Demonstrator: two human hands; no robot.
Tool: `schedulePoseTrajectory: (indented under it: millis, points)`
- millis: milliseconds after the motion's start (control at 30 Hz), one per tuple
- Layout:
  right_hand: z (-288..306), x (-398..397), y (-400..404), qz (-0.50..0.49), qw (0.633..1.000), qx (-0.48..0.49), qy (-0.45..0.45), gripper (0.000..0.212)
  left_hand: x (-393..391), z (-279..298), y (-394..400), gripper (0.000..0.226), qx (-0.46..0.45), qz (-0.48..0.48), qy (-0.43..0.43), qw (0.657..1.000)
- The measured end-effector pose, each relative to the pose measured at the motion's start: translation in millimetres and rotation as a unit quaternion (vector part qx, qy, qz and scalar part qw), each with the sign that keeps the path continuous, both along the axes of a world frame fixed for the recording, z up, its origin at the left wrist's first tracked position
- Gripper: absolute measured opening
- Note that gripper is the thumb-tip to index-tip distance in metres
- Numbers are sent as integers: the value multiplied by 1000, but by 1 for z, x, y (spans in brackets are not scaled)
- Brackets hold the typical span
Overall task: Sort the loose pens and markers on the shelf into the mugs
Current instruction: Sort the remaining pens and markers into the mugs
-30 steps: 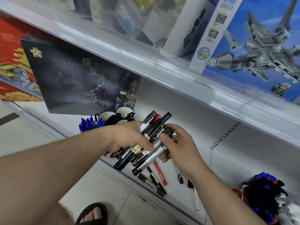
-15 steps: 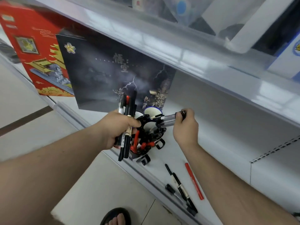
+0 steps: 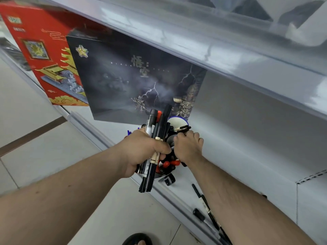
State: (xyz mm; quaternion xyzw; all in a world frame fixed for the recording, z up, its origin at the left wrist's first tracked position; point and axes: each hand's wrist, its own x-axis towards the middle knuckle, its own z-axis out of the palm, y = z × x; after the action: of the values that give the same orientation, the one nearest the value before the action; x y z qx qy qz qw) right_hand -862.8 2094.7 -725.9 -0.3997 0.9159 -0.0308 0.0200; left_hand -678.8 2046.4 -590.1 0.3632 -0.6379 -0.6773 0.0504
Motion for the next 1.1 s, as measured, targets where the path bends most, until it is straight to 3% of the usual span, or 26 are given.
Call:
schedulePoseTrajectory:
  millis: [167, 233, 367, 467, 500, 567, 667, 800, 900, 967, 1100]
  points:
    - [28, -1, 4, -2, 992, 22, -122, 55, -1, 8, 8, 30, -4, -24, 8, 1000]
    - [48, 2, 14, -18, 977, -67, -200, 52, -2, 7, 13, 30, -2, -31, 1, 1000]
    - [70, -3, 81, -106, 885, -341, -299, 32, -6, 2, 38, 21, -2, -69, -14, 998]
    - [66, -11, 151, -225, 831, -384, -334, 22, -13, 4, 54, 24, 0, -87, -6, 996]
    - [58, -12, 172, -253, 830, -378, -324, 17, -16, 4, 57, 25, 0, -92, -3, 996]
    - [32, -9, 207, -264, 873, -295, -285, 14, -22, 3, 65, 27, 3, -98, 1, 995]
    - [-9, 14, 232, -143, 946, -77, -279, 16, -31, 2, 78, 27, 0, -115, -8, 993]
    - [-44, 39, 212, 37, 952, 67, -295, 41, -42, 0, 88, 28, -9, -122, -14, 992]
    - [-64, 45, 194, 99, 941, 164, -278, 44, -47, 0, 95, 28, -11, -122, -19, 992]
    - [-72, 44, 193, 108, 940, 186, -266, 39, -49, 0, 99, 28, -9, -127, -22, 992]
    - [-74, 31, 205, 93, 954, 140, -249, 34, -53, -5, 102, 32, -2, -121, -29, 992]
